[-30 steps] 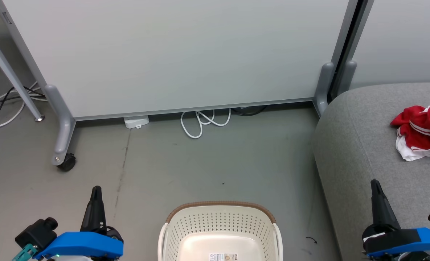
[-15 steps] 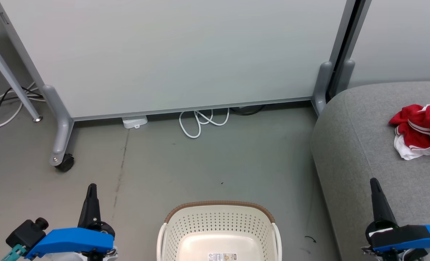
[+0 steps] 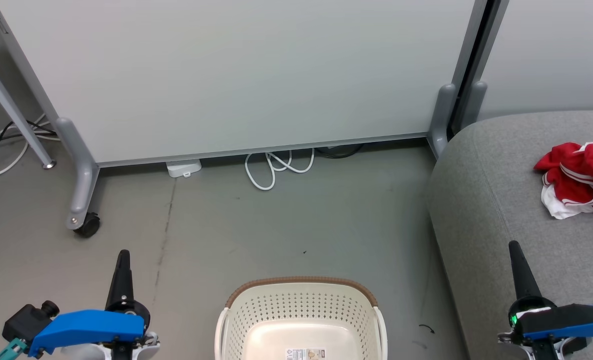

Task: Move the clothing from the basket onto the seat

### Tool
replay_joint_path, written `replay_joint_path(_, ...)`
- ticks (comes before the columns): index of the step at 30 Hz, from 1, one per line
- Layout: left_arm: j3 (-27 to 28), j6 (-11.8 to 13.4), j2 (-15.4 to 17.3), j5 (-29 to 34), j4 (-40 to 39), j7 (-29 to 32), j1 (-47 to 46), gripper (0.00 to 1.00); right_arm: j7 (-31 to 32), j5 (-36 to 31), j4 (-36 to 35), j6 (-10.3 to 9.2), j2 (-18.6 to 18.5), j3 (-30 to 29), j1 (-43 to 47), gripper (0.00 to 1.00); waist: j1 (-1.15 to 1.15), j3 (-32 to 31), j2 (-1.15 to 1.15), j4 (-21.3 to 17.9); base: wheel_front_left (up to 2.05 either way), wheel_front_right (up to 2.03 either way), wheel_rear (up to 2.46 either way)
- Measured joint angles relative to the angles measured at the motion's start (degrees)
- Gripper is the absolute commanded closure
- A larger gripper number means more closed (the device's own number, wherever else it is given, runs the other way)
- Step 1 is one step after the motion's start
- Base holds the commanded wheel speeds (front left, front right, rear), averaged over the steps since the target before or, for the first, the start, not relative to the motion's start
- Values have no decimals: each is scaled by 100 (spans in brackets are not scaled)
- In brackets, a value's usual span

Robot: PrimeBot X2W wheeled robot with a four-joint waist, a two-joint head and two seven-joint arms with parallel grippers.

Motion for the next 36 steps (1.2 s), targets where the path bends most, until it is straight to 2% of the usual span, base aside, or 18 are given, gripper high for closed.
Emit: replay_joint_path(36, 271, -69, -34, -1861, -38, 488, -187, 100, 488, 1903, 62, 0, -5, -23, -172, 100, 0, 25, 0, -87, 0, 0, 0)
